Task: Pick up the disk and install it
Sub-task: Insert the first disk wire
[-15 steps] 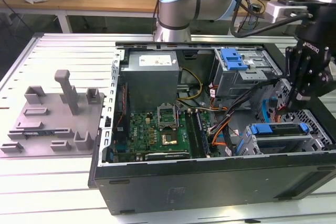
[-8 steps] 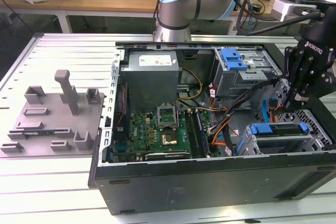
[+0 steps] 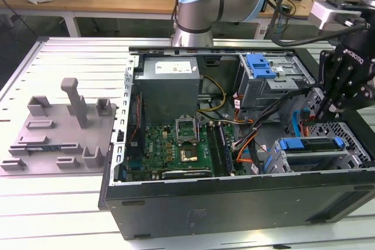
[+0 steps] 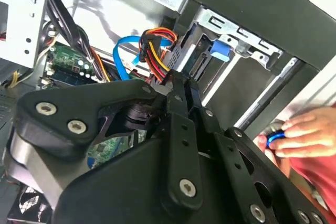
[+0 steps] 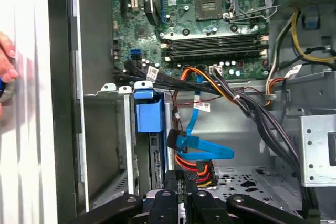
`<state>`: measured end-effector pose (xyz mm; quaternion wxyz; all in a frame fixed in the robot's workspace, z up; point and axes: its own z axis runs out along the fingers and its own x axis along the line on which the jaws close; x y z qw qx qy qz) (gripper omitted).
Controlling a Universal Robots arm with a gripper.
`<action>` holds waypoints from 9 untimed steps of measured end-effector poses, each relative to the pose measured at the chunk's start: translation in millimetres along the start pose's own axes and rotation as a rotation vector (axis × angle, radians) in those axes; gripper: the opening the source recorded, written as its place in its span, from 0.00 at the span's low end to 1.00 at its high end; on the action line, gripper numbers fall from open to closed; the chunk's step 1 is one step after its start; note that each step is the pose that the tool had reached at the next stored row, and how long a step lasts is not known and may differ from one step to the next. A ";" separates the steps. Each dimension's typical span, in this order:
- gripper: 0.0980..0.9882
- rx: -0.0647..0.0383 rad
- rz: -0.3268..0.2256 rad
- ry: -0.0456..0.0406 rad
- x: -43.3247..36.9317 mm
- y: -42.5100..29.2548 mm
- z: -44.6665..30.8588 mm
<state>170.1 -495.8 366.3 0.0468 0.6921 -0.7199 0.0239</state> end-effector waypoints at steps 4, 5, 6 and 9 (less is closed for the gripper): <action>0.07 -0.001 -0.001 -0.0265 8.1 -1.4 1.6; 0.07 -0.001 -0.001 -0.0263 8.2 -1.5 1.6; 0.07 -0.001 -0.001 -0.0232 8.2 -1.6 1.6; 0.07 0.000 0.000 0.0097 8.1 -2.9 2.6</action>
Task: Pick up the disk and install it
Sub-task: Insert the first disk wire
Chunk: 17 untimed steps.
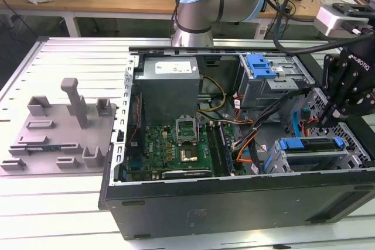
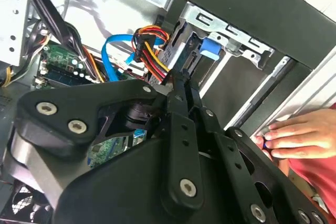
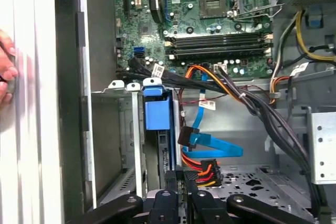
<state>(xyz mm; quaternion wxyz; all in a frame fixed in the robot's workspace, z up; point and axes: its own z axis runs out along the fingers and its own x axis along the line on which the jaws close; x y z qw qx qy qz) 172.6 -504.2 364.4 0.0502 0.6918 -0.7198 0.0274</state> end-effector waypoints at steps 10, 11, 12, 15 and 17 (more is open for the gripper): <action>0.07 0.000 -0.002 0.0070 -0.3 -2.8 1.4; 0.07 0.001 -0.003 0.0072 -0.4 -3.1 1.4; 0.07 0.001 -0.005 0.0076 -0.3 -3.6 1.5; 0.07 0.001 -0.008 0.0098 -0.2 -3.7 2.3; 0.07 0.002 -0.011 0.0112 -0.2 -3.9 3.3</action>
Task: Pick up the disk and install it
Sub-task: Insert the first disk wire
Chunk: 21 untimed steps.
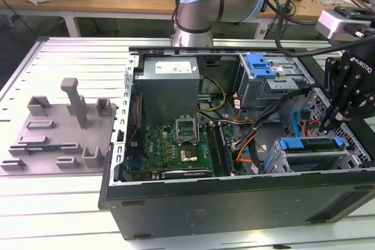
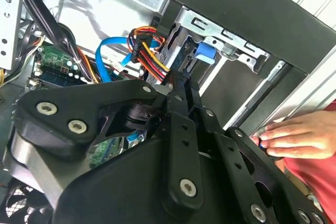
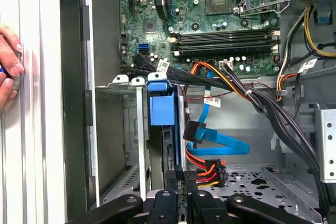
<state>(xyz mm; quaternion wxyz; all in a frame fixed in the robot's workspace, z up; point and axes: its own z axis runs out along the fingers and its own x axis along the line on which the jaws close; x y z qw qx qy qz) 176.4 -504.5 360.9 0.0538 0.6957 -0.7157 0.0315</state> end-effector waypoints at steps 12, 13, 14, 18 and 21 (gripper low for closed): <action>0.07 0.001 -0.008 0.0112 2.9 -1.6 4.4; 0.07 0.001 -0.008 0.0114 2.9 -1.6 4.4; 0.07 0.001 -0.008 0.0113 2.9 -1.6 4.5; 0.07 0.001 -0.008 0.0112 2.8 -1.6 4.7; 0.07 0.001 -0.008 0.0114 2.8 -1.6 5.2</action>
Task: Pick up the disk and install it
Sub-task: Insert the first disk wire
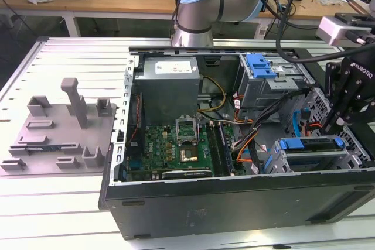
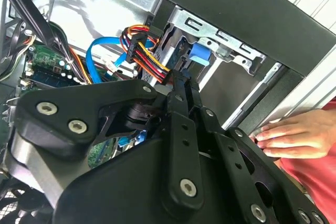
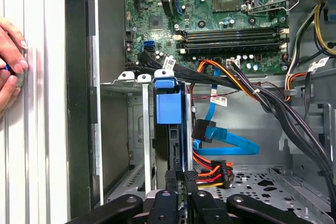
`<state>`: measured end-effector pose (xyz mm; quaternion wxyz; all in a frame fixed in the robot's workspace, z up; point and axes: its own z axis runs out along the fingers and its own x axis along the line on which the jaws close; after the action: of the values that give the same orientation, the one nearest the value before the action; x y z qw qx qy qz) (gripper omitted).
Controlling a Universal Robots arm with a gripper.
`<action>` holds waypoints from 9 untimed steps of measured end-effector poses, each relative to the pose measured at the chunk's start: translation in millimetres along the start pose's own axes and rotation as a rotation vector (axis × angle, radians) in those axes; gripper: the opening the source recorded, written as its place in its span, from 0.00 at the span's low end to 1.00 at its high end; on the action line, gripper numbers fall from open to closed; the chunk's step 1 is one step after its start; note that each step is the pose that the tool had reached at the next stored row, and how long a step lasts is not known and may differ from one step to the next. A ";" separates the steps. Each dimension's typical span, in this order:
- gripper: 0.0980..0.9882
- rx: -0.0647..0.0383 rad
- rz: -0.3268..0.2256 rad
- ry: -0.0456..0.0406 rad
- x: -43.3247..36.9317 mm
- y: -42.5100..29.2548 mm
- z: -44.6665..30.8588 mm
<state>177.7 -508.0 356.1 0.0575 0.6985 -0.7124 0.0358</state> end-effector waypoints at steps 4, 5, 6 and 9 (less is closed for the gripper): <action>0.07 0.000 0.000 -0.0001 -0.1 0.0 0.5; 0.07 0.000 0.000 -0.0001 -0.1 0.0 0.8; 0.07 0.000 0.000 -0.0001 -0.1 0.0 1.0; 0.07 0.000 0.000 -0.0001 -0.2 0.0 1.4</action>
<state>177.7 -508.0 354.7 0.0575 0.6985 -0.7124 0.0357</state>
